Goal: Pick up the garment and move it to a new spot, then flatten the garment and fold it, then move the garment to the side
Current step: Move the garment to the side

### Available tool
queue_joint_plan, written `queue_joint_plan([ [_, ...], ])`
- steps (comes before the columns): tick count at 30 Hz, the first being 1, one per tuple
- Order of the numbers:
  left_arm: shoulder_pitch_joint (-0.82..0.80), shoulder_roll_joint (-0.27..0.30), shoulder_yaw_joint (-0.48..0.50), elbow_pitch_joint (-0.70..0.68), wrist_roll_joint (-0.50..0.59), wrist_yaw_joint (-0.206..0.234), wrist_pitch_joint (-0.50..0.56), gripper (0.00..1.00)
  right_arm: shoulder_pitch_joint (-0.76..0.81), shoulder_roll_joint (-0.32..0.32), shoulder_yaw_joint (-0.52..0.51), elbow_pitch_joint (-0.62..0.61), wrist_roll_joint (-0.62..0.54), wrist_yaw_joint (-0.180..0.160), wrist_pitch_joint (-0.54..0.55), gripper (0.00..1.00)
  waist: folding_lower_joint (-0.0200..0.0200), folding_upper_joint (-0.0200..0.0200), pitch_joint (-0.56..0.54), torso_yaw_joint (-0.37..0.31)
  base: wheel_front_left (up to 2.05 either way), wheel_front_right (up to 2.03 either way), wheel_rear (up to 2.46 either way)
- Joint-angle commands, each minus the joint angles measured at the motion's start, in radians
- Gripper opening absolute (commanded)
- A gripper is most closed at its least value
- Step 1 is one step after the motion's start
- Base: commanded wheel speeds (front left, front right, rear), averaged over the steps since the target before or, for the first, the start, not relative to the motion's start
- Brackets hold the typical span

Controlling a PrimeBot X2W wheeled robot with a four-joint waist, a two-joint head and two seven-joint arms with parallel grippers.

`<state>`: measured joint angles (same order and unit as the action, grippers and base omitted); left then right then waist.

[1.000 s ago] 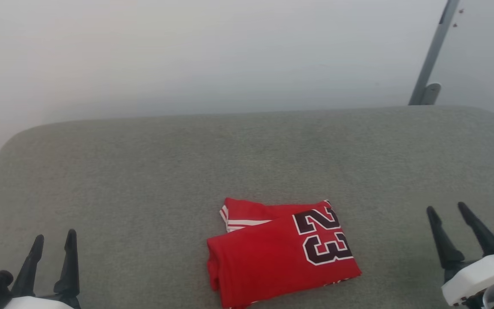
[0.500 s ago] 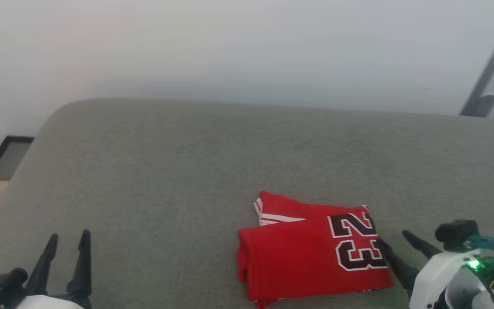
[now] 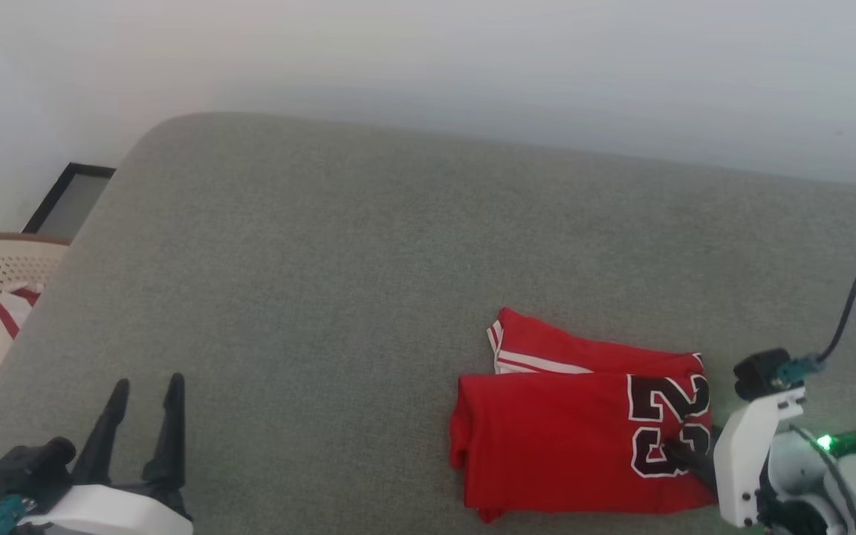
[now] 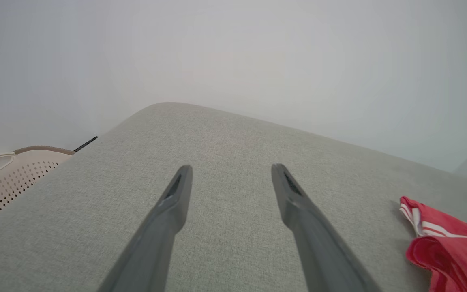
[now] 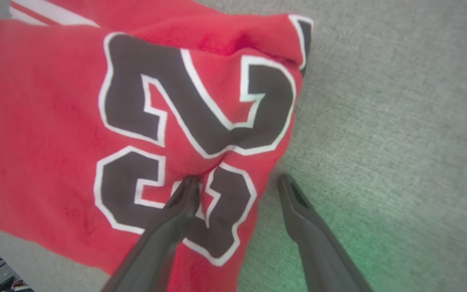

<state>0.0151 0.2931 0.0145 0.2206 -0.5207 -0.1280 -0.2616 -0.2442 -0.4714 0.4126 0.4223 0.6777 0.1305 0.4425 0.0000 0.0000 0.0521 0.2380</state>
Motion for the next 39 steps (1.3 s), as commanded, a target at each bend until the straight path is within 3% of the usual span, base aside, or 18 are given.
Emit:
queue_joint_plan([
  [1, -0.019, -0.008, -0.004, 0.002, -0.007, -0.002, -0.004, 1.0, -0.014, 0.016, -0.004, 0.023, 0.015, 0.0, 0.044, 1.0, 0.0, 0.0, 0.019, 0.014, 0.0, 0.0, 0.0],
  [5, -0.032, -0.015, -0.009, 0.009, -0.006, -0.002, -0.004, 1.0, -0.041, 0.048, -0.003, 0.067, 0.012, 0.0, 0.148, 1.0, 0.0, 0.0, 0.04, 0.023, 0.0, 0.0, 0.0],
  [7, -0.041, -0.019, -0.011, 0.012, -0.004, -0.002, -0.004, 1.0, -0.054, 0.063, -0.007, 0.077, 0.016, 0.0, 0.175, 0.24, 0.0, 0.0, 0.045, 0.027, 0.0, 0.0, 0.0],
  [8, -0.044, -0.02, -0.012, 0.014, -0.003, -0.002, -0.004, 1.0, -0.06, 0.066, -0.011, 0.077, 0.011, 0.0, 0.181, 0.0, 0.0, 0.0, 0.048, 0.028, 0.0, 0.0, 0.0],
  [16, -0.058, -0.019, -0.009, 0.018, 0.0, -0.002, -0.004, 1.0, -0.103, 0.068, -0.066, 0.05, -0.007, -0.001, 0.196, 0.0, 0.0, 0.0, 0.063, 0.009, 0.0, 0.0, 0.0],
  [27, -0.141, -0.012, -0.057, 0.001, 0.008, -0.002, -0.004, 1.0, -0.172, -0.021, -0.216, -0.033, -0.076, -0.001, 0.228, 0.0, 0.0, 0.0, 0.118, -0.096, 0.0, 0.0, 0.0],
  [39, -0.321, -0.005, -0.175, 0.018, 0.005, -0.002, -0.004, 1.0, -0.278, -0.13, -0.379, -0.015, -0.167, -0.001, 0.223, 0.0, 0.0, 0.0, 0.215, -0.241, 0.0, 0.0, 0.0],
])
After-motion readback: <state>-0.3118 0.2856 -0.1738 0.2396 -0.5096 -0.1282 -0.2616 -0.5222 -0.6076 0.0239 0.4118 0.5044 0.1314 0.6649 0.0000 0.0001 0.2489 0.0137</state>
